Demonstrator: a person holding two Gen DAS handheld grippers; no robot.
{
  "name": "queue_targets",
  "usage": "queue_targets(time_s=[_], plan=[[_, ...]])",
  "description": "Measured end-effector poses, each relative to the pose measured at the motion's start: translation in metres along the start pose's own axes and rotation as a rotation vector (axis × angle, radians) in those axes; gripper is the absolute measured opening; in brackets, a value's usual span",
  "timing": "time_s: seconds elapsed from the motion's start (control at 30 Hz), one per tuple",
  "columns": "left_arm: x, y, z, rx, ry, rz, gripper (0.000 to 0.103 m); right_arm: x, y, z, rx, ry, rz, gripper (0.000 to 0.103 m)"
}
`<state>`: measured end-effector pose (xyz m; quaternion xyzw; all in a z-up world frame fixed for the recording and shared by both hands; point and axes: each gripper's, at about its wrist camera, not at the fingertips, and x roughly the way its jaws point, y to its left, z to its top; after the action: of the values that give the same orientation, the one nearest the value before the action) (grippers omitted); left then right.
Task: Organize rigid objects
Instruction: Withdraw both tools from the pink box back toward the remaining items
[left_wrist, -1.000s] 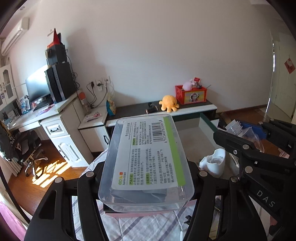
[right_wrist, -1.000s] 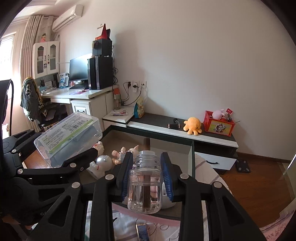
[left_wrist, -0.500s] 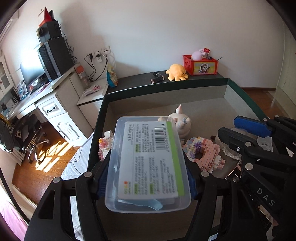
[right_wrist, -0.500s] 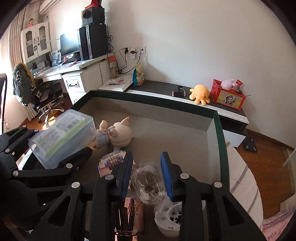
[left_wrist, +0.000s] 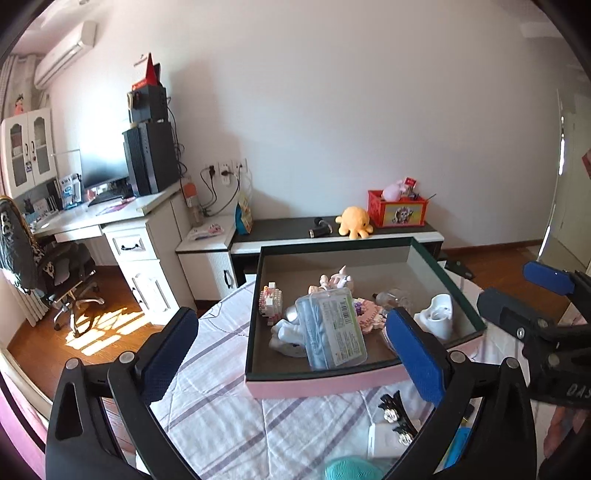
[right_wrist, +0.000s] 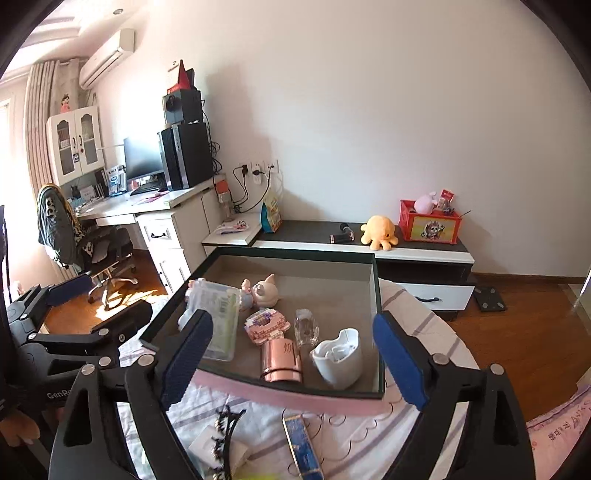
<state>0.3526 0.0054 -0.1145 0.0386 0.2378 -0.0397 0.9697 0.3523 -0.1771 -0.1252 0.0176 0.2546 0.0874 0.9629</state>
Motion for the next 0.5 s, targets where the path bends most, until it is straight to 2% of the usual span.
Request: queue_targets(time_s=[0.03, 0.17, 0.5], plan=[[-0.014, 0.0, -0.003, 0.0, -0.016, 0.009, 0.103, -0.013, 0.003, -0.003, -0.003, -0.014, 0.0, 0.103], [-0.068, -0.001, -0.016, -0.017, -0.068, -0.001, 0.103, -0.065, 0.019, -0.018, -0.015, -0.065, -0.001, 0.103], [-0.169, -0.005, -0.041, -0.055, -0.163, 0.049, 0.103, -0.167, 0.043, -0.044, -0.012, -0.176, -0.029, 0.103]])
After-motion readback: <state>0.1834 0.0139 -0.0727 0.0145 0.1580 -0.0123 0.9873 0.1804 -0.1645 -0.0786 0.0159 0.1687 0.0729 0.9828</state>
